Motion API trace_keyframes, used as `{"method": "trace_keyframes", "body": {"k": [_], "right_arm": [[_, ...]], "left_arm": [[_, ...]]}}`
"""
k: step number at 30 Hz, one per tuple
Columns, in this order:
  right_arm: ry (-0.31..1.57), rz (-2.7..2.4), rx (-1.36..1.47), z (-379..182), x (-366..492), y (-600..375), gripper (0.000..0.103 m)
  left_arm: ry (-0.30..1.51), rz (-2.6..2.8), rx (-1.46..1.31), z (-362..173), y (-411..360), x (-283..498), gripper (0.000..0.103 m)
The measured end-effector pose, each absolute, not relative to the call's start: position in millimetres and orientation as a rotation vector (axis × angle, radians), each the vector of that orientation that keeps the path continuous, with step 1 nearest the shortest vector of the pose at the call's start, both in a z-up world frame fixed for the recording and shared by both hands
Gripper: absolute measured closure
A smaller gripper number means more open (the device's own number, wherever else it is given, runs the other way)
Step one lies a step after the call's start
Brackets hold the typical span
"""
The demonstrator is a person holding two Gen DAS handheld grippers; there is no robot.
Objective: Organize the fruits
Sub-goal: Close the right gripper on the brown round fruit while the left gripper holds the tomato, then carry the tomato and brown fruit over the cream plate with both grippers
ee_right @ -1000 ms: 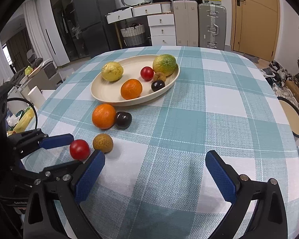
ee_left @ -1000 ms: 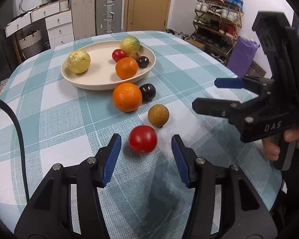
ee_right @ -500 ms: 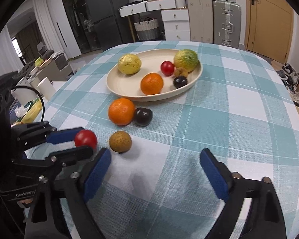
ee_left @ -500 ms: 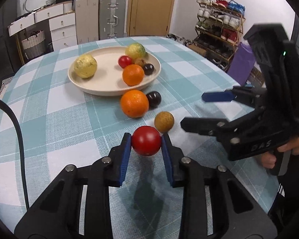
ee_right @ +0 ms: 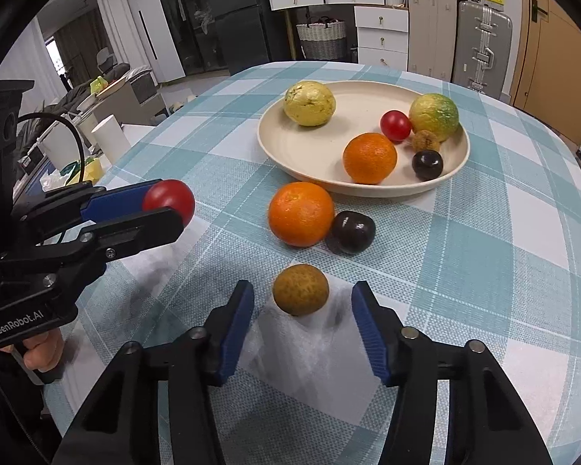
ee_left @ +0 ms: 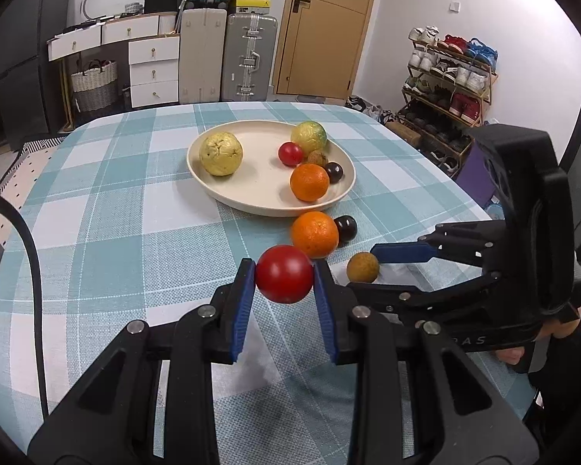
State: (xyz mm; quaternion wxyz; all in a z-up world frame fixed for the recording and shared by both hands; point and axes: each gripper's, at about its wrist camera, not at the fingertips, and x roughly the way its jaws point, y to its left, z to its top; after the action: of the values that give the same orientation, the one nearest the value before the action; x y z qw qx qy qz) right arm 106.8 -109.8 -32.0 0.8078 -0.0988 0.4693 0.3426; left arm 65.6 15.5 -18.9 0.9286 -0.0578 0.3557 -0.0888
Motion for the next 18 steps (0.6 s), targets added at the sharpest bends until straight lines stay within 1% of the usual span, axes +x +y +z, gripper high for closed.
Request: {"method": "trace_keyframes", "body": {"k": [4, 6, 12, 18], "right_arm": [[1.001, 0.733, -0.213, -32, 109, -107, 0.063], [0.997, 0.734, -0.212, -32, 109, -107, 0.073], [0.976, 0.739, -0.201, -29, 108, -114, 0.074], [0.915, 0.734, -0.17, -11, 108, -124, 0.074]], "left_arm": [[0.72, -0.171, -0.124, -18, 18, 66, 0.075], [0.716, -0.165, -0.123, -18, 18, 66, 0.075], [0.699, -0.147, -0.097, -16, 15, 66, 0.075], [0.681, -0.152, -0.112, -11, 17, 68, 0.075]]}}
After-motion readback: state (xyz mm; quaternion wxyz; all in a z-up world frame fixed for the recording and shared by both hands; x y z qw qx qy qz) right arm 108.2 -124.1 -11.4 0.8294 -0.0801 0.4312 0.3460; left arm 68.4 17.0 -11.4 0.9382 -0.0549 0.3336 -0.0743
